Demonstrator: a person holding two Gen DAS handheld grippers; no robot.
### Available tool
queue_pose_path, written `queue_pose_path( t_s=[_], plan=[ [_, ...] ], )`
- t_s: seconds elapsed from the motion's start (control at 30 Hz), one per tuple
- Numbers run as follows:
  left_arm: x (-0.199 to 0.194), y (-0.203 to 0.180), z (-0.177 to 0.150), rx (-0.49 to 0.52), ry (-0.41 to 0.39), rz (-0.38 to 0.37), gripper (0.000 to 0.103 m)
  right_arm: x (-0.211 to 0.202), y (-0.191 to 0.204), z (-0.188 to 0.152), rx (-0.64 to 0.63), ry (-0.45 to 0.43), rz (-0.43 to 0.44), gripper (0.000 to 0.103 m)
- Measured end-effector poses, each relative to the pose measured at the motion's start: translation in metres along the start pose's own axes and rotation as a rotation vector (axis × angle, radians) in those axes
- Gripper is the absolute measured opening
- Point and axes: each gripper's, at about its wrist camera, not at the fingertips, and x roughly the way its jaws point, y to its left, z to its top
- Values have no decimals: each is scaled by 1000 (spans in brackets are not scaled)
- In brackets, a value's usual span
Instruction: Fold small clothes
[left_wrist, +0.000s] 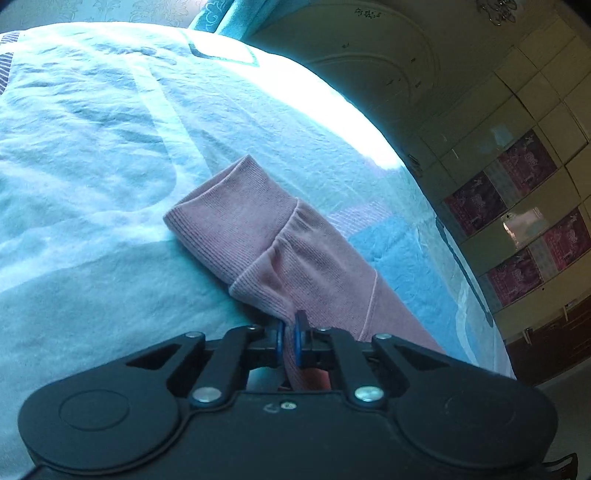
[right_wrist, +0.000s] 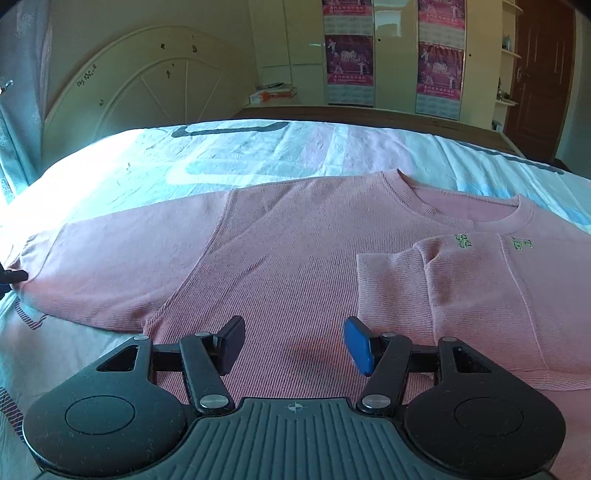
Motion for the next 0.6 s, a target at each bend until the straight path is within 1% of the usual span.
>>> queue_pose_path(
  t_s=[0.1, 0.17, 0.23, 0.27, 0.3, 0.37, 0.47, 0.6],
  plan=[
    [-9, -15, -2, 55, -21, -26, 4, 9, 6, -2, -21, 15, -18, 59],
    [-20, -32, 0, 112, -45, -65, 4, 24, 10, -7, -47, 71, -34, 59],
    [-32, -58, 0, 193, -65, -116, 4, 25, 15, -9, -93, 60, -54, 59],
    [-38, -73, -1, 232, -72, -145, 4, 24, 13, -7, -81, 58, -44, 59],
    [-46, -91, -4, 278, -78, -175, 4, 19, 9, -6, -51, 47, -17, 59],
    [-59, -125, -16, 371, -87, -230, 4, 8, 1, -3, 3, 18, 15, 59],
    [-73, -180, -49, 499, -71, -329, 4, -12, -14, 1, 32, -29, 39, 59],
    [-80, -249, -121, 685, 1, -452, 4, -42, -48, 4, 71, -90, 26, 59]
  ],
)
